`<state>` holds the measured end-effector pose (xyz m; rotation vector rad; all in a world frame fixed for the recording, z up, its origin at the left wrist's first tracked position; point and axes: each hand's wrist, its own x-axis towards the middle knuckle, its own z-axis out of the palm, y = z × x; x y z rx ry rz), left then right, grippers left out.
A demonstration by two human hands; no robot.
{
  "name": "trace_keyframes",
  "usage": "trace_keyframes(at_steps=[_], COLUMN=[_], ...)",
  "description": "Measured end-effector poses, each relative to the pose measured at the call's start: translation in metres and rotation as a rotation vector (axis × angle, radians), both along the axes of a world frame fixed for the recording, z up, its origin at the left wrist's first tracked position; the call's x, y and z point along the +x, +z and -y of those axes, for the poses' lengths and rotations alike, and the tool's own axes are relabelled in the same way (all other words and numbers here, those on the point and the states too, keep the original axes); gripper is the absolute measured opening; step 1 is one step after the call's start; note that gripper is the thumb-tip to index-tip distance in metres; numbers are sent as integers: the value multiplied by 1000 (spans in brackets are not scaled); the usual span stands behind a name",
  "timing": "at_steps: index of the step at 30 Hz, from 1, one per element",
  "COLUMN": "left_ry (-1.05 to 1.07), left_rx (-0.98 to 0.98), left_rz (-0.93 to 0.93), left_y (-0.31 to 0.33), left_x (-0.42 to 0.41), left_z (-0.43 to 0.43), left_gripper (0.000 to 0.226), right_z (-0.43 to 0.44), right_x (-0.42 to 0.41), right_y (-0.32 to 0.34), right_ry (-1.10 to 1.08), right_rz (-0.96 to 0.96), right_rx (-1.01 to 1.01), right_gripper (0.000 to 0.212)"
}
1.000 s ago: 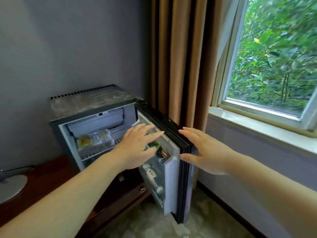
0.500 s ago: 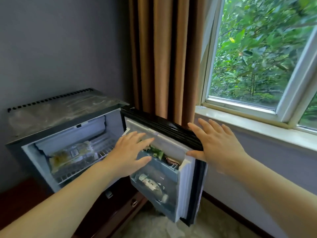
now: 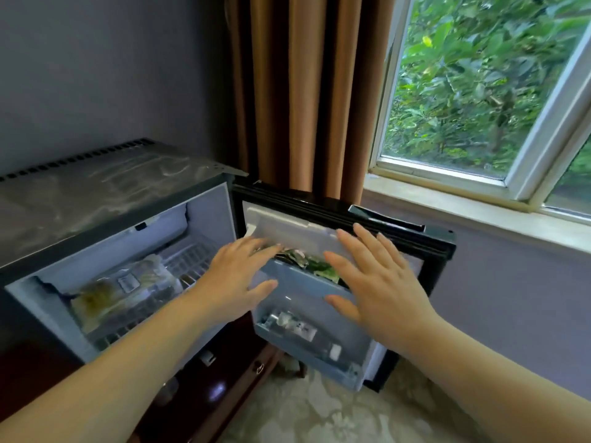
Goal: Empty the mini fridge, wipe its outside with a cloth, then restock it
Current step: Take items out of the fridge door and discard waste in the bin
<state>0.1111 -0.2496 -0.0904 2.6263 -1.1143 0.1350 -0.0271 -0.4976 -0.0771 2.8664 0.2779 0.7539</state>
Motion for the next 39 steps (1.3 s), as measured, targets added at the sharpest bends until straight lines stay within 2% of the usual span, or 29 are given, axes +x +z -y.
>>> trace_keyframes(at_steps=[4,8,15,21,24,28,35,39], left_ry=[62,144,246,259,234,166,36,-23], left_rx=[-72,-117,-66,22,20,37,115,159], left_rz=[-14,-73,-213,-380,-435,-392,-376,-494], left_y=[-22,-53,-110,-158,-169,-176,-183,-177], left_x=[3,0,-12,-15,-15,-8,10,17], left_z=[-35,-74,-122,-146,-137,-112,-58,-26], left_gripper=[63,61,63,67,67,70,75,84], right_z=[-34,-60,-75,-75,-73,-66,-67,-74], right_x=[8,19,37,54,54,53,60,58], right_y=[-28,-67,-135,-178,-195,-210,-215,-217], right_ry=[161,226,107,-65,-181,-271,-389,-417], right_rz=[-46,-228,-440,-541,-608,-658,-608,-558], right_rx=[-13,7,59,97,118,193,133,114], right_gripper=[51,52,71,70,78,84,80,95])
